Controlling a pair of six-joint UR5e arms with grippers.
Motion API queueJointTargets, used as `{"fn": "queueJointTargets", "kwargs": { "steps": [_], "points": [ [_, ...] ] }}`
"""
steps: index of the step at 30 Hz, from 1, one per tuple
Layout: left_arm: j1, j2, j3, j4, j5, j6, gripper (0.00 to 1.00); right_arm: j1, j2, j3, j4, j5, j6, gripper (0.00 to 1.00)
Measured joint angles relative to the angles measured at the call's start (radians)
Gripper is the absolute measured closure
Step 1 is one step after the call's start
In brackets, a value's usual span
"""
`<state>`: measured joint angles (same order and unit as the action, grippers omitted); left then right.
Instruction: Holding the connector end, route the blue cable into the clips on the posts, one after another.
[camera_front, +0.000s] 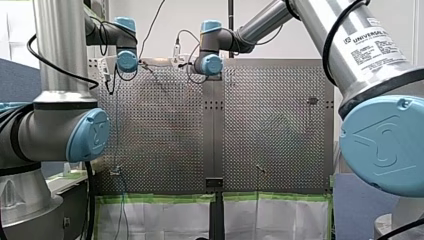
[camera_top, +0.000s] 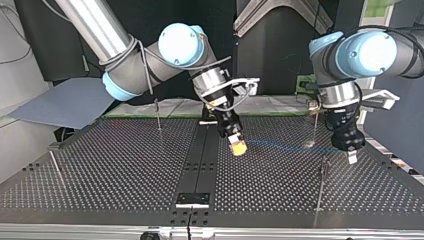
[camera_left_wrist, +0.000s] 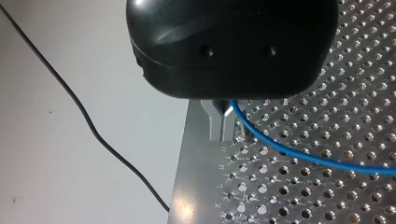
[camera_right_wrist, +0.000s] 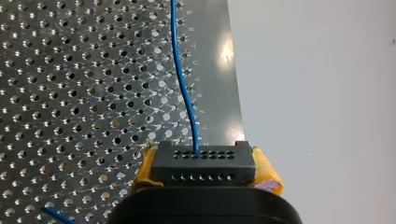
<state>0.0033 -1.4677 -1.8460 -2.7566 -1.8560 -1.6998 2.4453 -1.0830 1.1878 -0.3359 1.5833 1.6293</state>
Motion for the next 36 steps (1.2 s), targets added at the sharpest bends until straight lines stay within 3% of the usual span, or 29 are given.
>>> {"fn": "queueJointTargets", "kwargs": {
  "steps": [10, 21, 28, 36],
  "points": [
    [0.018, -0.01, 0.006, 0.002, 0.008, -0.009, 1.0, -0.001, 0.003, -0.01, 0.0, -0.007, 0.002, 1.0],
    [0.03, -0.037, 0.031, 0.013, 0.063, -0.053, 1.0, 0.0, 0.006, -0.024, 0.001, -0.019, 0.002, 1.0],
    [0.036, -0.049, 0.048, 0.004, 0.072, -0.06, 1.0, 0.0, 0.009, -0.035, 0.002, -0.02, 0.002, 1.0],
    [0.05, -0.06, 0.05, 0.015, 0.09, -0.07, 1.0, -0.001, 0.036, -0.053, 0.003, -0.019, 0.005, 1.0]
  ]
}}
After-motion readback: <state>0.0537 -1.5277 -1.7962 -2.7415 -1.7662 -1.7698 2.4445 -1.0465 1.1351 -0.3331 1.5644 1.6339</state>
